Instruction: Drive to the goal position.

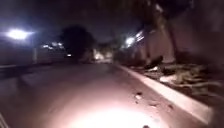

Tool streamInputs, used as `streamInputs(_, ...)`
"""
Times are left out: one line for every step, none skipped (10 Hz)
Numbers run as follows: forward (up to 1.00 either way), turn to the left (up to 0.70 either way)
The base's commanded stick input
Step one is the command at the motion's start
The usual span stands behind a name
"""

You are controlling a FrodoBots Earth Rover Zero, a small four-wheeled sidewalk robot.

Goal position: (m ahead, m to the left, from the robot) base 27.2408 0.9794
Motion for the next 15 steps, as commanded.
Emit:
streamInputs(0.70, 0.01)
streamInputs(0.70, 0.01)
streamInputs(0.70, 0.01)
streamInputs(0.70, 0.01)
streamInputs(0.70, 0.01)
streamInputs(0.70, 0.01)
streamInputs(0.70, 0.01)
streamInputs(0.70, 0.01)
streamInputs(0.70, 0.01)
streamInputs(0.70, 0.01)
streamInputs(0.70, 0.01)
streamInputs(0.70, 0.01)
streamInputs(0.70, 0.01)
streamInputs(0.70, 0.01)
streamInputs(0.70, 0.23)
